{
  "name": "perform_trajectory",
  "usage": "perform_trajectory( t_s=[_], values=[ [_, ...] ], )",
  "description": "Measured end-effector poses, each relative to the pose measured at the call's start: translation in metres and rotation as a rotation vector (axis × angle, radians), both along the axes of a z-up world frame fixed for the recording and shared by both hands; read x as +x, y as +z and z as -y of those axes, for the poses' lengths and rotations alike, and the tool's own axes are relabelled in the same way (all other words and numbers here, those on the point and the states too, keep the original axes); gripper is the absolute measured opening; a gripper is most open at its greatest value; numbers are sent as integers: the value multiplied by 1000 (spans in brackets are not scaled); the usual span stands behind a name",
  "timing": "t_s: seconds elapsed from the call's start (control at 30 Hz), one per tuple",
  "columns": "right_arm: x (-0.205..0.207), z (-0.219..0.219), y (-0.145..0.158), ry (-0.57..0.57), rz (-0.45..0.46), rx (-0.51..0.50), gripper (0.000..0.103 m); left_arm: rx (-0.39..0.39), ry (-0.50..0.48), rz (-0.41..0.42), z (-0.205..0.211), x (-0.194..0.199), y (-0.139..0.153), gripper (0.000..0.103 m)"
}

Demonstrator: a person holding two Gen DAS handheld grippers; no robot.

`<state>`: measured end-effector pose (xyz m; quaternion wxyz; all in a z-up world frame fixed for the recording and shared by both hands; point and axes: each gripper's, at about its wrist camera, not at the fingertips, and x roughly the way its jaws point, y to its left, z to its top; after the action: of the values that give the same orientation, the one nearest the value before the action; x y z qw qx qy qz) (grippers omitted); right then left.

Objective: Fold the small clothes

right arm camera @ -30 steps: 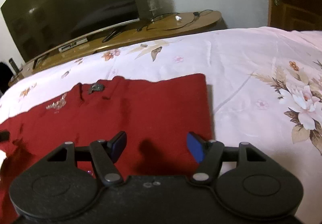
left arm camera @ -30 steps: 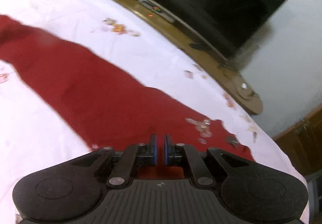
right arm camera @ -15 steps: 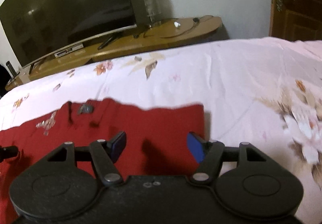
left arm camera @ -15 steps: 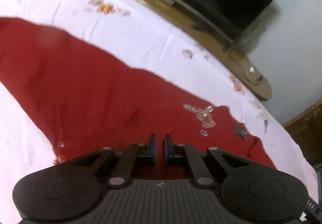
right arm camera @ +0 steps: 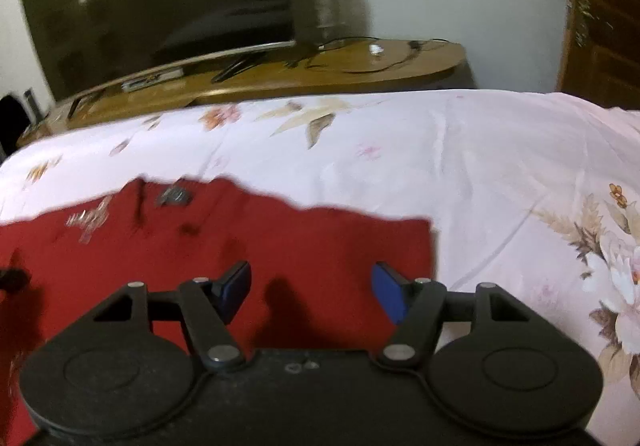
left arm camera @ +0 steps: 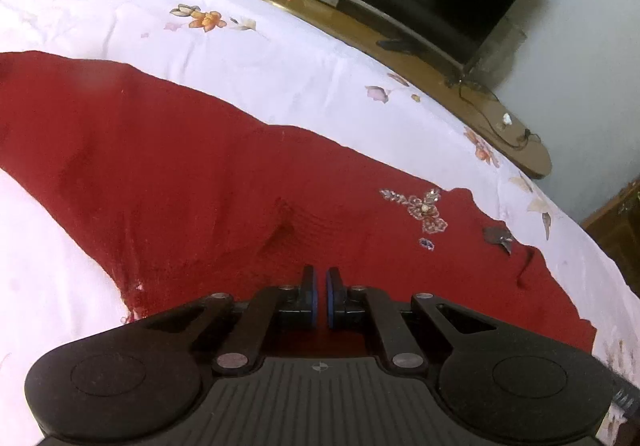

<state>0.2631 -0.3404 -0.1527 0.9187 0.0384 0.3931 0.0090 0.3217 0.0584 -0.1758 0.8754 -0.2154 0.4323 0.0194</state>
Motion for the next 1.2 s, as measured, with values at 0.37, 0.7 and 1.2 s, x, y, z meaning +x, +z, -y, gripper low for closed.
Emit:
perform_trajectory(
  t_s=[0.37, 0.7, 1.2],
  values=[
    [-20, -29, 2, 24, -39, -39, 70, 62, -32, -17, 8, -13, 8, 5],
    [-34, -61, 24, 56, -17, 52, 70, 133, -62, -69, 0, -27, 25, 5],
    [-43, -187, 38, 268, -40, 160, 75, 382, 69, -47, -80, -73, 46, 103]
  ],
)
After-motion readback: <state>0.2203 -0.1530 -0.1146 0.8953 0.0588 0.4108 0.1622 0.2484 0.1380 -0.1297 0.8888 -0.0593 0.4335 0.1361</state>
